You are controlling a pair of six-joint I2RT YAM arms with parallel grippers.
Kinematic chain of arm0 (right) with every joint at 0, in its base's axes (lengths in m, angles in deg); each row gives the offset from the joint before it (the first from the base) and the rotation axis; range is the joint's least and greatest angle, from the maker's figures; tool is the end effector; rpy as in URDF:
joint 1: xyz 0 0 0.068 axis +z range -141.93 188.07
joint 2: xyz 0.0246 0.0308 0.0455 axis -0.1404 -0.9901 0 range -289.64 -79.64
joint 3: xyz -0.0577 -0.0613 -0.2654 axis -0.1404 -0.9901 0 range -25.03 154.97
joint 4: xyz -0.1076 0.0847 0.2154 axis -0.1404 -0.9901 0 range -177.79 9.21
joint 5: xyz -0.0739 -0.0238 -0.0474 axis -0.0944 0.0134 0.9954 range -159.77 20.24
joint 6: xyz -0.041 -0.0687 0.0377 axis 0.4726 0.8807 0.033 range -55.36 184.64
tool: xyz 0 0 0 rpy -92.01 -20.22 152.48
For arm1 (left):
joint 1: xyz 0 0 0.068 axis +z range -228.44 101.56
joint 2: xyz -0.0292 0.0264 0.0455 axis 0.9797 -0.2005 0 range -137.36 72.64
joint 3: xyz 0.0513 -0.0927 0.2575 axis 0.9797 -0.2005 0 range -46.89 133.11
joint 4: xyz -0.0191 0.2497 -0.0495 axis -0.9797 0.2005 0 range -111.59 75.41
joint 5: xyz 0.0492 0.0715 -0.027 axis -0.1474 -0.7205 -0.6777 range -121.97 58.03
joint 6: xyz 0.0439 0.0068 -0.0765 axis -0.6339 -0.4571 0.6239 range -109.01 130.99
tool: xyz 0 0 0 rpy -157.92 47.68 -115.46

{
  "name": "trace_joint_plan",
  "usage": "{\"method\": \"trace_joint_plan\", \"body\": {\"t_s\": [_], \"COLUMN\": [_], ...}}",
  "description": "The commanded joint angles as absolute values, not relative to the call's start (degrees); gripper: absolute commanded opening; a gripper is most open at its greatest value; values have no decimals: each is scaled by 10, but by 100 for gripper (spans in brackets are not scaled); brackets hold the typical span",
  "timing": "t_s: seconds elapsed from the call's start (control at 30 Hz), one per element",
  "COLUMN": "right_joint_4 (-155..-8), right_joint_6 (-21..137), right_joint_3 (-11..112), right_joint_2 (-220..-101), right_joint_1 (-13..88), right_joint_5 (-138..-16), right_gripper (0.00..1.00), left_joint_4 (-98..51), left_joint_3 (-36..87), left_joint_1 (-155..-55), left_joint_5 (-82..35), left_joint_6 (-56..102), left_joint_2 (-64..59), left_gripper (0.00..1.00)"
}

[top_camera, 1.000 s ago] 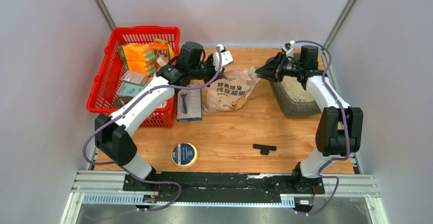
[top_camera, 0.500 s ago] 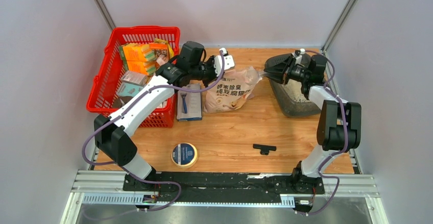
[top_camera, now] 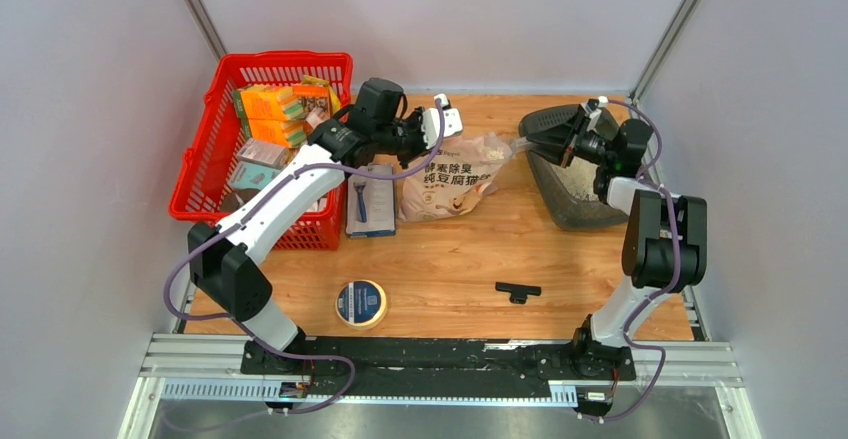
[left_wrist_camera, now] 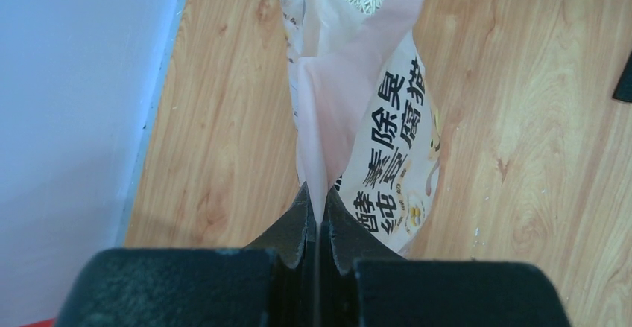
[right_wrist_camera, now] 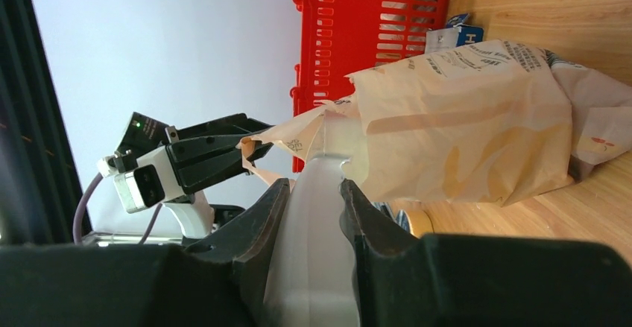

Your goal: Fill the litter box with clean litter

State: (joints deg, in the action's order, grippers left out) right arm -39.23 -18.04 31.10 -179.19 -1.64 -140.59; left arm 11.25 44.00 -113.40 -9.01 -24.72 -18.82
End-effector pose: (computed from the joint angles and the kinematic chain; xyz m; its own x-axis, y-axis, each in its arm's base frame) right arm 0.3861 0.0093 0.2561 -0.8720 0.4798 -0.0973 -0.0800 0.0563 0.9952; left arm 0.3004 -0.2476 0.3602 0.0972 0.5878 -0.8032 0.9085 0.2771 0.3128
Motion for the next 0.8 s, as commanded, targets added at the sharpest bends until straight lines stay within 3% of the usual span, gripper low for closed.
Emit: {"method": "trace_joint_plan", "body": {"t_s": [0.0, 0.77], "right_joint_4": [-104, -103], "right_joint_6": [-348, -350], "right_joint_3": [285, 263], "right_joint_2": [-1828, -1800], "right_joint_1": [-41, -122], "right_joint_5": [-1410, -1402], "right_gripper": [0, 0], "left_joint_4": [85, 79], "left_joint_3": [501, 508], "left_joint_1": [-1134, -1134], "left_joint_5": [-98, -110], "left_joint_6": [-269, -278], "left_joint_2": [-177, -186], "left_gripper": [0, 0]}}
